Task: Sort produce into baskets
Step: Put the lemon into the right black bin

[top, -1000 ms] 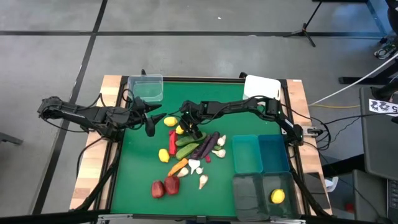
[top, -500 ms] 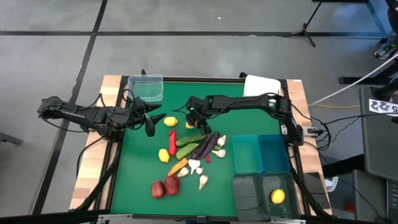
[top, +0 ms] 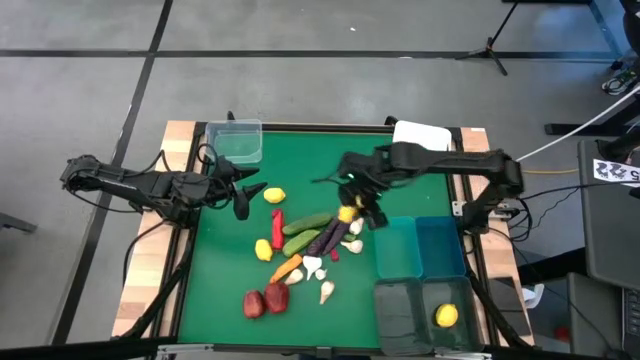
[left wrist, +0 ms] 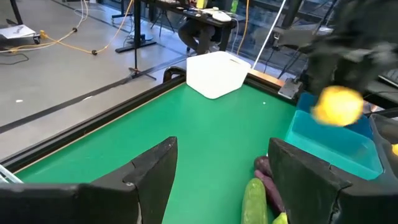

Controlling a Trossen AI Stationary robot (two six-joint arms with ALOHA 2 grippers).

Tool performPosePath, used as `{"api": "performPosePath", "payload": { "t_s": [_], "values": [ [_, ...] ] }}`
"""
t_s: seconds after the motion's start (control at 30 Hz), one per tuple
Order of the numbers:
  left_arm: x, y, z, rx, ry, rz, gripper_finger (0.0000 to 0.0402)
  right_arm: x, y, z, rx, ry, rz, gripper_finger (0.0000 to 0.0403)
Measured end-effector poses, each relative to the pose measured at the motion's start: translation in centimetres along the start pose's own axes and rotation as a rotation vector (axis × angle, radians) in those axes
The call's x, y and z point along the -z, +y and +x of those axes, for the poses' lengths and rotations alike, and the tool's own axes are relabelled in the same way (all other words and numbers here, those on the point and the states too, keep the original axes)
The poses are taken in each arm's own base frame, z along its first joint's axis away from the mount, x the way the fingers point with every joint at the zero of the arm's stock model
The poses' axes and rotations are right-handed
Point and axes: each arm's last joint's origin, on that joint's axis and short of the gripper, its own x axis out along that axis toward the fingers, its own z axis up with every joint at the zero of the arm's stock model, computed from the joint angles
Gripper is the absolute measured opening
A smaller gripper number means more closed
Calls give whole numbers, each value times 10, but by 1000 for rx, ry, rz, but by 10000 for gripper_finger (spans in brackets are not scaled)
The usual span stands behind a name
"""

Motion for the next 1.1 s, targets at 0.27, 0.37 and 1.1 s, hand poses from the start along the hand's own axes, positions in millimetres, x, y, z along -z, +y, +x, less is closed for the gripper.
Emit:
{"api": "performPosePath", "payload": {
  "t_s": [0.27,0.37,1.1],
  "values": [
    [0,0,0,0,0,-7,247,20,110,-25,-74,73,82,163],
    [0,0,0,0,-1,-8,247,35,148,-23,-28,113,149,163],
    [0,0,0,1,-1,-26,247,156,273,62,123,349,683,163]
  ]
}}
